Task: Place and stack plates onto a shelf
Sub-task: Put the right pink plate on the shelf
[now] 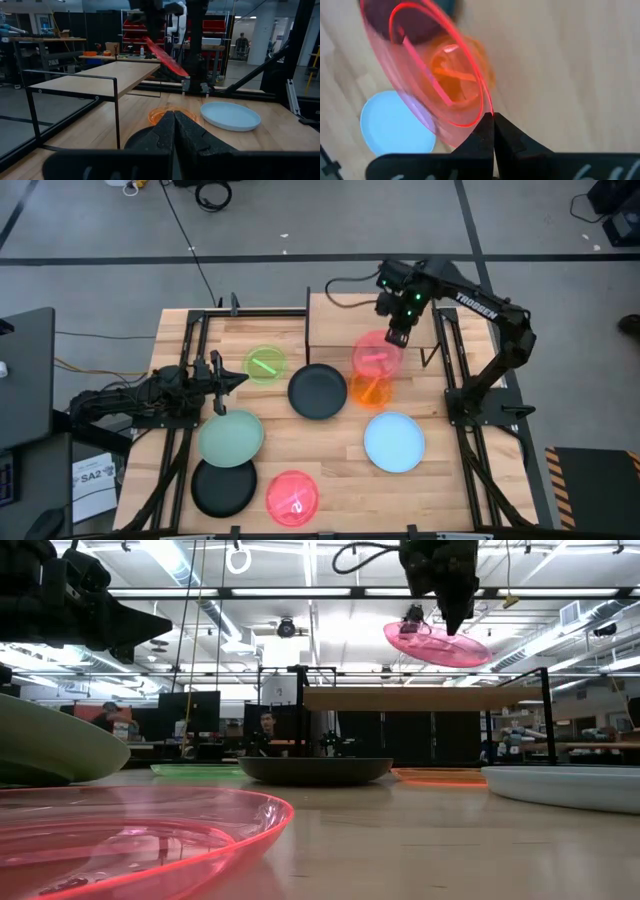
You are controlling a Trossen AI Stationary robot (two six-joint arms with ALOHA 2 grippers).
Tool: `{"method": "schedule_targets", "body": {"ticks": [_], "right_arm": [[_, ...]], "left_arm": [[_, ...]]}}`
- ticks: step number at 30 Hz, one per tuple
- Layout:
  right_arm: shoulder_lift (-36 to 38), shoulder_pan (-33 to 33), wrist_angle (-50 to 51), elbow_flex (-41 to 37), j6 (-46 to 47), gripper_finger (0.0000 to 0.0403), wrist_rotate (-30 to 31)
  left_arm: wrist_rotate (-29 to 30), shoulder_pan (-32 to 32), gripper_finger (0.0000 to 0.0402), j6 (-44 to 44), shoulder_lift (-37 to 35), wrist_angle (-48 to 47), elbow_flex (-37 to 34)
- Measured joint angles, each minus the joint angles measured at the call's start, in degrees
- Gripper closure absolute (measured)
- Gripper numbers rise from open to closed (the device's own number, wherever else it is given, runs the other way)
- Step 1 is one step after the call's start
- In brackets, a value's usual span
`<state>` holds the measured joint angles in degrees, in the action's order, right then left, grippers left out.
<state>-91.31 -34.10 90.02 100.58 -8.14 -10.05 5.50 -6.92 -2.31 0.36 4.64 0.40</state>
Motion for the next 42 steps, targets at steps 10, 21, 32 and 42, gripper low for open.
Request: {"method": "schedule_targets", "body": {"ticks": [10,21,32,42], "right_arm": [[0.0,-12.49,0.0,0.02,0.0,0.0399,1.59],[0.0,-25.83,0.0,0.0,-1.07,0.0398,1.42],[0.0,-30.65,0.0,-0.02,-2.1,0.0398,1.42],[-1.39,-30.58,-1.21,-1.6,-2.1,0.0398,3.4]], "left_arm": [[-0.01,0.0,0.039,-0.02,0.02,0.0,0.0],[-0.01,0.0,0.039,-0.02,0.0,0.0,0.0],[0.0,0.02,0.039,-0.02,0.0,0.0,0.0],[0.0,0.0,0.039,-0.02,0.0,-0.01,0.0]]}}
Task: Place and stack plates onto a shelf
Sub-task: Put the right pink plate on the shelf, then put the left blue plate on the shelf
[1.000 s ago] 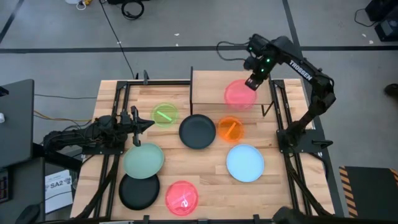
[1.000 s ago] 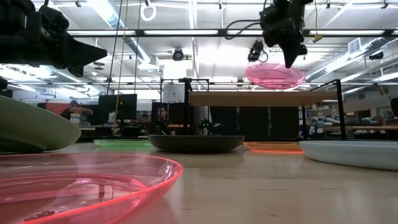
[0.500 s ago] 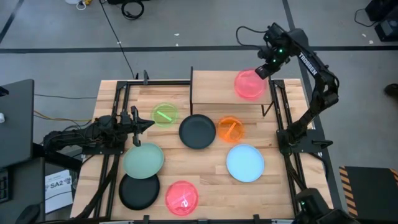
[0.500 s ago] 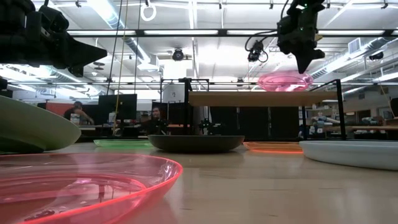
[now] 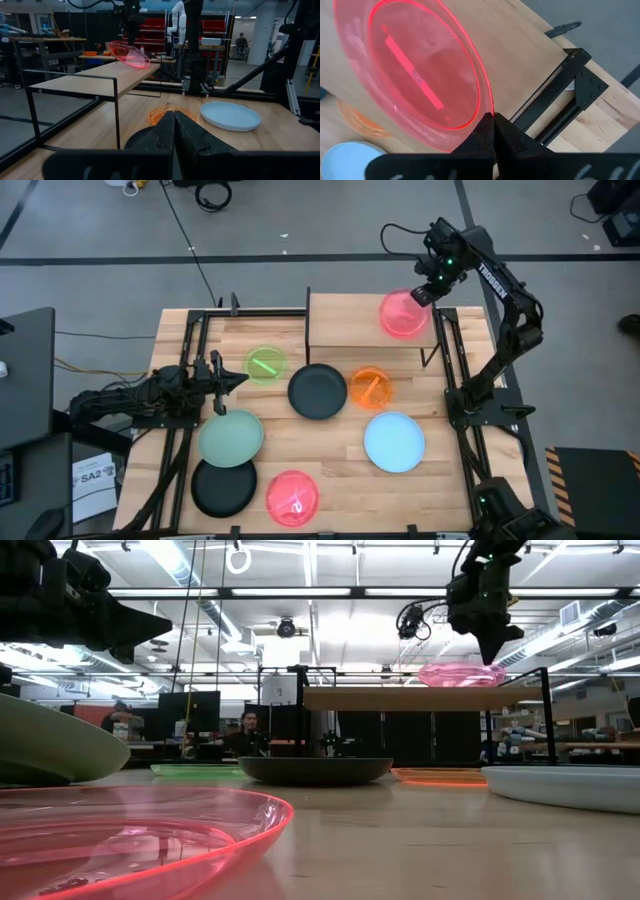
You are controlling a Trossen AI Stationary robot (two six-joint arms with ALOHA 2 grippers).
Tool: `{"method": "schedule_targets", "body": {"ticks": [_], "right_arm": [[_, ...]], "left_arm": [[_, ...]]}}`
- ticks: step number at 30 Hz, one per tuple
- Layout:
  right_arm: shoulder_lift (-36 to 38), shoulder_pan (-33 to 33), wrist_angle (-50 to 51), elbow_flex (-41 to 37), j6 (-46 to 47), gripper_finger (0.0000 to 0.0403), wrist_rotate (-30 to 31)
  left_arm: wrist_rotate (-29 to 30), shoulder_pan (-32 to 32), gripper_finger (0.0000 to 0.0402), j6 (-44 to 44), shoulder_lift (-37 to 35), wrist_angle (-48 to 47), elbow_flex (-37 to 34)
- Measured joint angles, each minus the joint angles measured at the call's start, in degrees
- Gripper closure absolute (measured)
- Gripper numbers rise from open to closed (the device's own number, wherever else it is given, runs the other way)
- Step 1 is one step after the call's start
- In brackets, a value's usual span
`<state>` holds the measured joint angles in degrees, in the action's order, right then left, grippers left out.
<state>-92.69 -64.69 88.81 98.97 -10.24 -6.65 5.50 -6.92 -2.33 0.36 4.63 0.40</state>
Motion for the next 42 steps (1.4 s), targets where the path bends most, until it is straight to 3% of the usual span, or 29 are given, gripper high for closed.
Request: {"method": "schedule_targets", "body": {"ticks": [29,42], "right_arm": [[-0.01,0.04,-4.22,-0.96,0.04,0.0376,1.07],[0.01,0.04,-7.67,-0.96,0.02,0.0321,1.06]], "left_arm": [[-0.02,0.0,0.039,0.02,0.0,0.01,0.0],[-0.01,0.02,0.039,0.04,0.01,0.0,0.0]]}}
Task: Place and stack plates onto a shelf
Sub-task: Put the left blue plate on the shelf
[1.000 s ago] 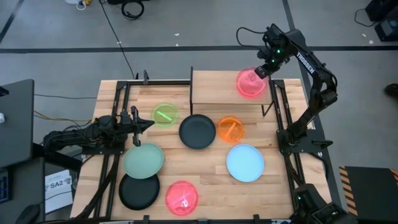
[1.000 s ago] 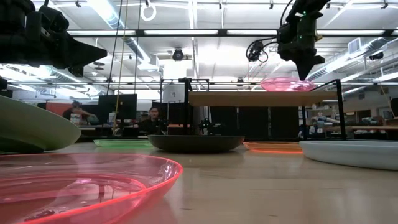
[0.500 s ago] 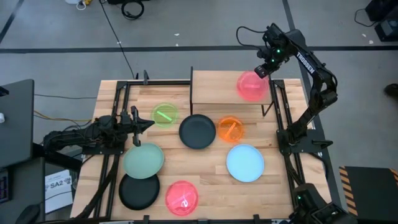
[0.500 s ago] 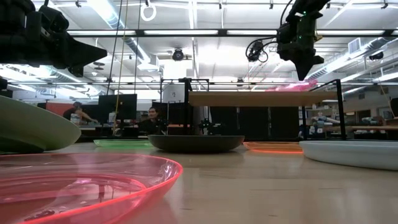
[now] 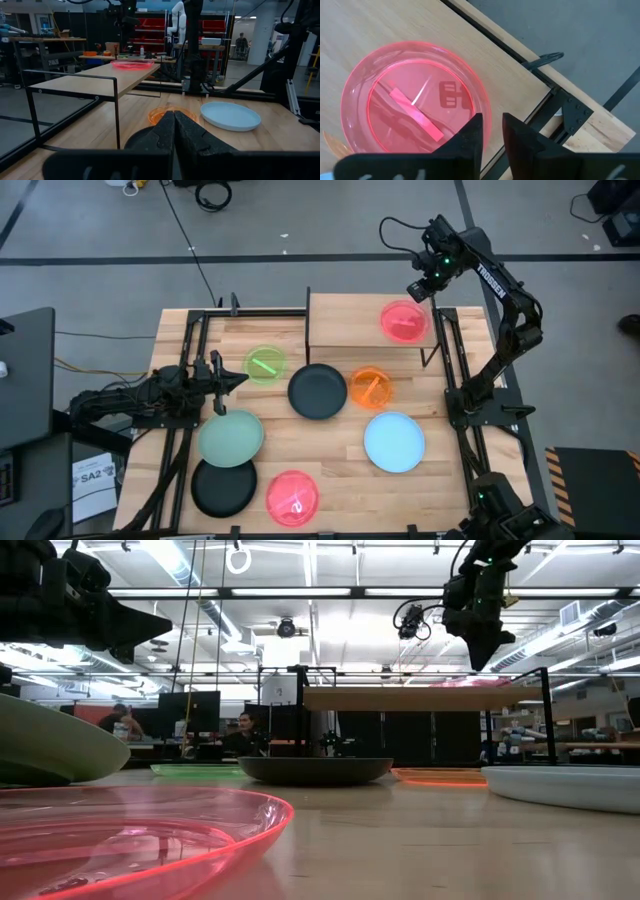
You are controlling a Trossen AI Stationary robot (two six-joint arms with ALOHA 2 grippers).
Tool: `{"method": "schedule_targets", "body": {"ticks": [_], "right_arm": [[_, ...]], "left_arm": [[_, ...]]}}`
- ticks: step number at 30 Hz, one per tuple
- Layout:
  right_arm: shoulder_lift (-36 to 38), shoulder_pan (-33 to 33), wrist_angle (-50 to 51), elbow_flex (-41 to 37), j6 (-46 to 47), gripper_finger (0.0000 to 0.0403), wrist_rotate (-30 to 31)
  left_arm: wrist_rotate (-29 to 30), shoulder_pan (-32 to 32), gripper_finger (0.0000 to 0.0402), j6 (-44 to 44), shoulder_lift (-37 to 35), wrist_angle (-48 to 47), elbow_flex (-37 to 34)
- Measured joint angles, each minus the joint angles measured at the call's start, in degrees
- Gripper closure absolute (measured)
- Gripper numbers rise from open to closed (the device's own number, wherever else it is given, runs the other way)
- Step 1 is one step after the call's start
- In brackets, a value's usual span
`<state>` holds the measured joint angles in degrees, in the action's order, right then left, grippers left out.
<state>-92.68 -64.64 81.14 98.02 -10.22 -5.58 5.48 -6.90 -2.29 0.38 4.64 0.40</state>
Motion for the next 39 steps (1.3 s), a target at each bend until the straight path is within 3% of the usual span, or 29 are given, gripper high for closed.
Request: {"method": "schedule_targets", "body": {"ticks": [14,25,33,39], "right_arm": [[0.0,0.0,-0.11,0.0,0.13,0.0257,-0.02],[0.0,0.0,-0.09,0.0,0.15,0.0252,-0.04],[0.0,0.04,-0.08,0.0,4.12,0.0253,-0.28],[0.0,0.11,-0.07,0.0,4.59,0.0252,-3.87]], "left_arm": [[0.01,0.0,0.039,-0.02,-0.01,0.19,0.0],[0.01,-0.02,0.0388,-2.03,-0.01,0.58,0.0],[0.6,0.0,0.0342,-5.46,-0.01,0.75,0.0],[2.59,-0.02,0.0296,-9.79,-0.01,0.22,0.17]]}}
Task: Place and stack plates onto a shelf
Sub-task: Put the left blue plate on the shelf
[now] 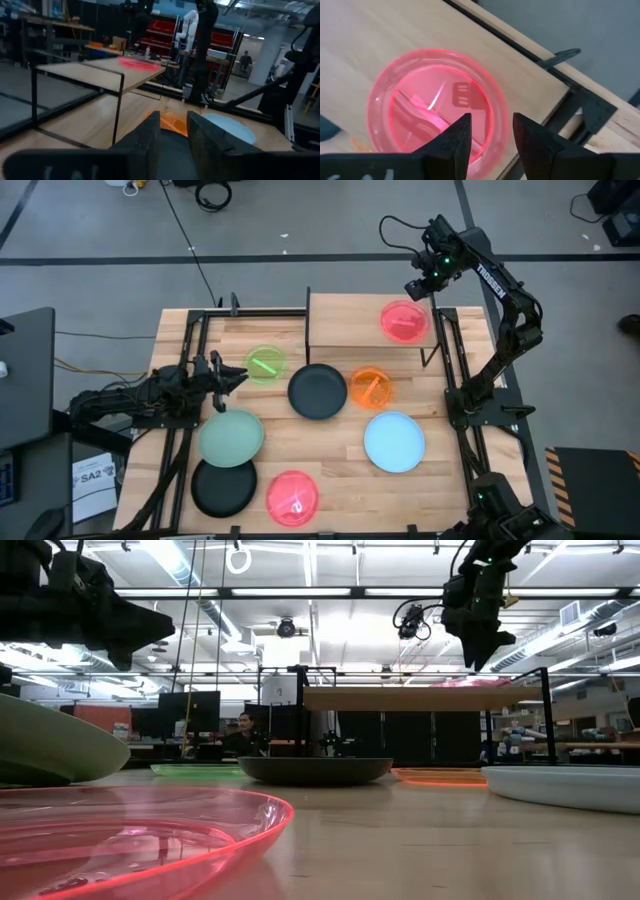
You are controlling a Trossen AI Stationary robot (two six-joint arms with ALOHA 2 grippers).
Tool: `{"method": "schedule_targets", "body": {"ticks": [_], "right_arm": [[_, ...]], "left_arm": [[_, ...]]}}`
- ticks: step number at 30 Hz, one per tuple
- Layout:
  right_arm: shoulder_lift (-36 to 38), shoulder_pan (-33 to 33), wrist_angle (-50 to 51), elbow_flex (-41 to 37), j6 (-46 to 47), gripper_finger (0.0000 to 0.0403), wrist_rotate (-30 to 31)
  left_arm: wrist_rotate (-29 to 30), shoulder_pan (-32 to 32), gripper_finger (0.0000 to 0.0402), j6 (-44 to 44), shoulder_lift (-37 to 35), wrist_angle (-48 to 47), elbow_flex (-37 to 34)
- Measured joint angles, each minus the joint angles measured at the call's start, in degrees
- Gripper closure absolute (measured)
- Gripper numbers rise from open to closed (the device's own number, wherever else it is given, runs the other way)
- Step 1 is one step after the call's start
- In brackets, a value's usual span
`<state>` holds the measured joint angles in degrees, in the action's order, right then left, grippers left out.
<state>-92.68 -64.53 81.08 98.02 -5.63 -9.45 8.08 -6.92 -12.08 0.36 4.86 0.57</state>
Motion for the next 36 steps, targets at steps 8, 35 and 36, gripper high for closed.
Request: {"method": "schedule_targets", "body": {"ticks": [8,35,36], "right_arm": [[0.0,1.38,-0.02,0.0,-0.41,0.0253,-1.42],[0.0,29.76,-4.9,0.0,-4.66,0.0254,-2.42],[0.0,30.77,-5.3,0.0,-4.66,0.0254,-2.01]], "left_arm": [[1.5,0.0,0.0257,-1.51,2.98,-8.84,6.48],[-4.53,0.0,0.0253,-20.02,35.84,-62.09,36.29],[-5.47,0.0,0.0253,-20.02,36.75,-62.51,36.29]]}}
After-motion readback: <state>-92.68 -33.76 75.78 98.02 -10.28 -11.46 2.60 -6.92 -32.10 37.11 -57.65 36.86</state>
